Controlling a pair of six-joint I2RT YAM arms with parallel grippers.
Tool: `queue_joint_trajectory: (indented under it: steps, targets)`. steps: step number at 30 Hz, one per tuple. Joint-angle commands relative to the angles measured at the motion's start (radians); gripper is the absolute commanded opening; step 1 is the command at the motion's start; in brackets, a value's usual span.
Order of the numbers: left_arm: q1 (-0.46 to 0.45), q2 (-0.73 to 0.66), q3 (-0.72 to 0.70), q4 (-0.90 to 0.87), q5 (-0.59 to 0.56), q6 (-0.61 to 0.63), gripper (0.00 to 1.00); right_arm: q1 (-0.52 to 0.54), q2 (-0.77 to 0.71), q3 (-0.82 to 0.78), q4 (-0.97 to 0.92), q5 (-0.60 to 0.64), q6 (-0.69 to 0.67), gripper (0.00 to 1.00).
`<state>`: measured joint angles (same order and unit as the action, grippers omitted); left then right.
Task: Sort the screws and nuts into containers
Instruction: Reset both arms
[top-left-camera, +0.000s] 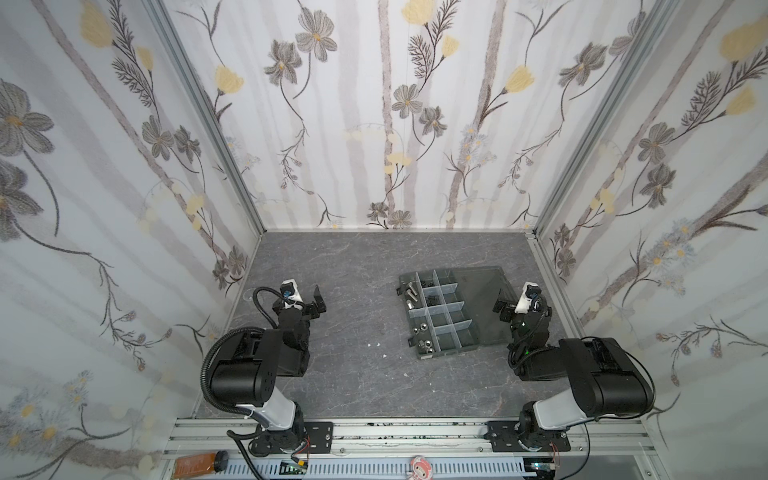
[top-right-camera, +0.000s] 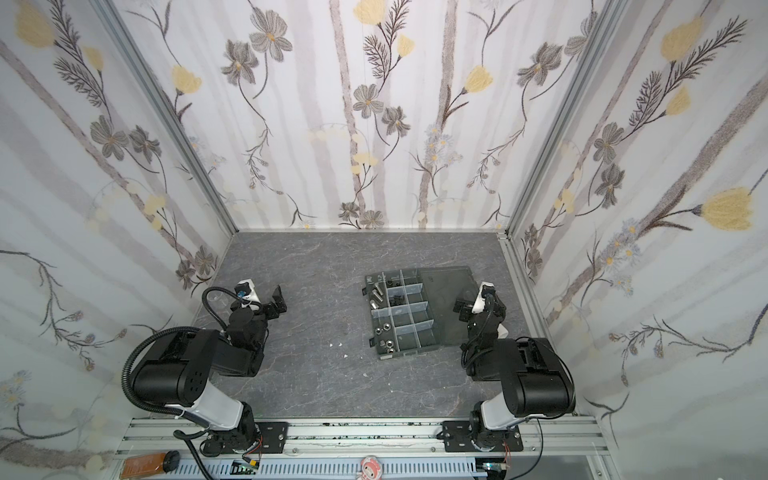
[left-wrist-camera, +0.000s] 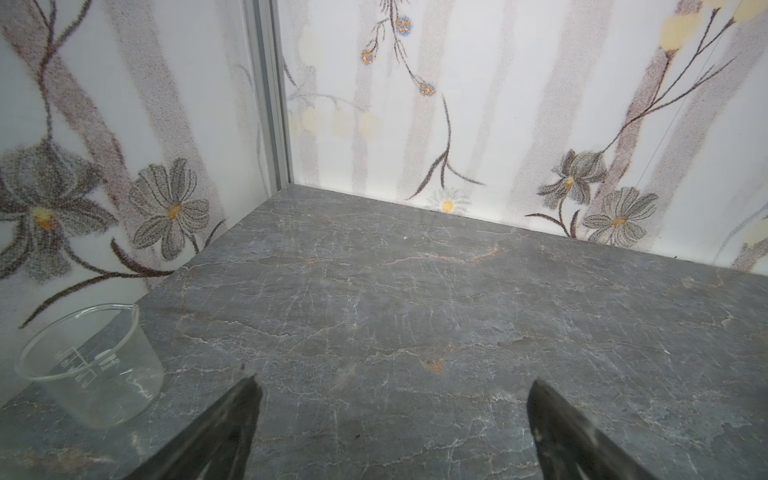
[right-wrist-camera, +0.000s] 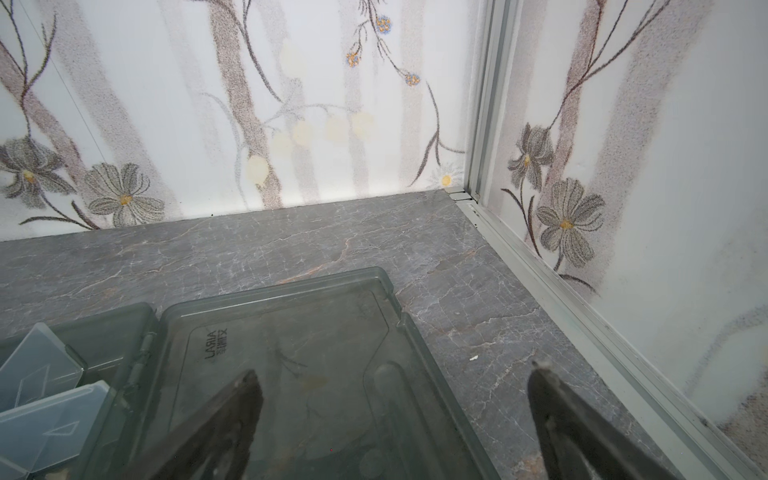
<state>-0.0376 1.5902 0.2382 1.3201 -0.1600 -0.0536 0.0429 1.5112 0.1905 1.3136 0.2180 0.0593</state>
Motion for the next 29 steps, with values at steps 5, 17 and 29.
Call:
queue_joint_trajectory:
  steps: [5,17,29]
  targets:
    - [-0.001,-0.004,0.005,0.017,0.001,0.000,1.00,0.000,0.000,0.003,0.016,-0.004,-0.010,0.99]
    - [-0.001,-0.003,0.005,0.016,0.000,0.001,1.00,0.000,-0.002,0.001,0.022,-0.005,-0.010,0.99]
    - [-0.001,-0.002,0.006,0.016,0.002,0.000,1.00,0.000,-0.002,-0.002,0.025,-0.003,-0.011,0.99]
